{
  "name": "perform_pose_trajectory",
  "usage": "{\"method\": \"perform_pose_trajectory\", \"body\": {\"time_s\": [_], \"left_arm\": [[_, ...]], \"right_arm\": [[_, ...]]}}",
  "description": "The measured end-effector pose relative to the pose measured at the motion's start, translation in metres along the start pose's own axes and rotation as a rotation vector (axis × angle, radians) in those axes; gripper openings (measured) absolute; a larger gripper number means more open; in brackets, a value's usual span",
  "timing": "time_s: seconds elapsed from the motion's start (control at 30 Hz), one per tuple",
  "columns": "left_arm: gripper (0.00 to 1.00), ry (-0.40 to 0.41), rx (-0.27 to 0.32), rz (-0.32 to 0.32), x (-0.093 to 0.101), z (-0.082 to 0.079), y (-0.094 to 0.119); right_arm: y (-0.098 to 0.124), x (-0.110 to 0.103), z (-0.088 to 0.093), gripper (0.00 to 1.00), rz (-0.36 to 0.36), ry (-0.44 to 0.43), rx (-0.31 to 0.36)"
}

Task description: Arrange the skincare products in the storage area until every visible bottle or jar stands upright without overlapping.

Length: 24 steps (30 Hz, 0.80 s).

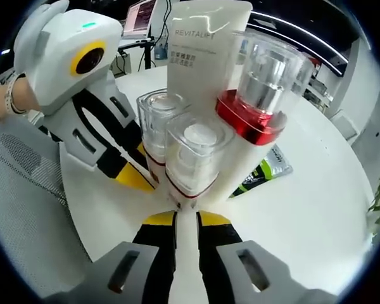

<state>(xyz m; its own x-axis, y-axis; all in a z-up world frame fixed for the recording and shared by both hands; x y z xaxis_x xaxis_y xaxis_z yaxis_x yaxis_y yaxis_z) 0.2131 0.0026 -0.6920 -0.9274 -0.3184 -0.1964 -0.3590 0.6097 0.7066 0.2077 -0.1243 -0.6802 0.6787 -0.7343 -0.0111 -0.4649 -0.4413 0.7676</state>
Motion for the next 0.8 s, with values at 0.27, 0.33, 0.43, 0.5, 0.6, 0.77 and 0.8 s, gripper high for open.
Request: {"method": "perform_pose_trajectory", "body": {"time_s": [0.27, 0.33, 0.43, 0.5, 0.6, 0.77, 0.8], "left_arm": [[0.07, 0.003, 0.011, -0.007, -0.001, -0.001, 0.006], [0.08, 0.001, 0.01, -0.006, -0.001, -0.001, 0.008], [0.09, -0.004, 0.01, -0.012, -0.001, -0.003, 0.013], [0.1, -0.002, 0.011, -0.021, -0.004, -0.004, 0.018], [0.12, -0.001, 0.02, -0.033, -0.004, -0.008, 0.028], [0.16, 0.001, 0.032, -0.034, -0.002, -0.011, 0.042], [0.17, 0.0, 0.036, -0.039, -0.001, -0.012, 0.046]], "right_arm": [[0.003, -0.001, 0.001, 0.15, -0.005, -0.016, 0.005], [0.004, -0.002, 0.0, 0.16, -0.011, -0.017, 0.011], [0.006, -0.003, 0.001, 0.19, -0.014, -0.017, 0.006], [0.01, -0.004, 0.002, 0.2, -0.011, -0.016, 0.01], [0.016, -0.003, 0.0, 0.23, -0.006, -0.028, 0.028], [0.024, -0.003, -0.003, 0.28, -0.001, -0.03, 0.037], [0.026, -0.003, -0.004, 0.28, -0.004, -0.035, 0.041]]}}
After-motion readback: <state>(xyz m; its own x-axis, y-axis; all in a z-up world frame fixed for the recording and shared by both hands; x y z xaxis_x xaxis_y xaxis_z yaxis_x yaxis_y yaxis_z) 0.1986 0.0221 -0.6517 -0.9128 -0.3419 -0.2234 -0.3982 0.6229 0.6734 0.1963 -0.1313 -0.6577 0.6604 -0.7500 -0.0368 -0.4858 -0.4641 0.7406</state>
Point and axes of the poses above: the point that each gripper's makers call its tool centre point, and the gripper's own axes: y roughly backward along the fingers, x roughly to its right, z roughly out of its underside, the point moved 8 cm from there along y, roughly backward along the fingers, and after that the axes turned 13 degrees about -y, right-handed, at the moved point
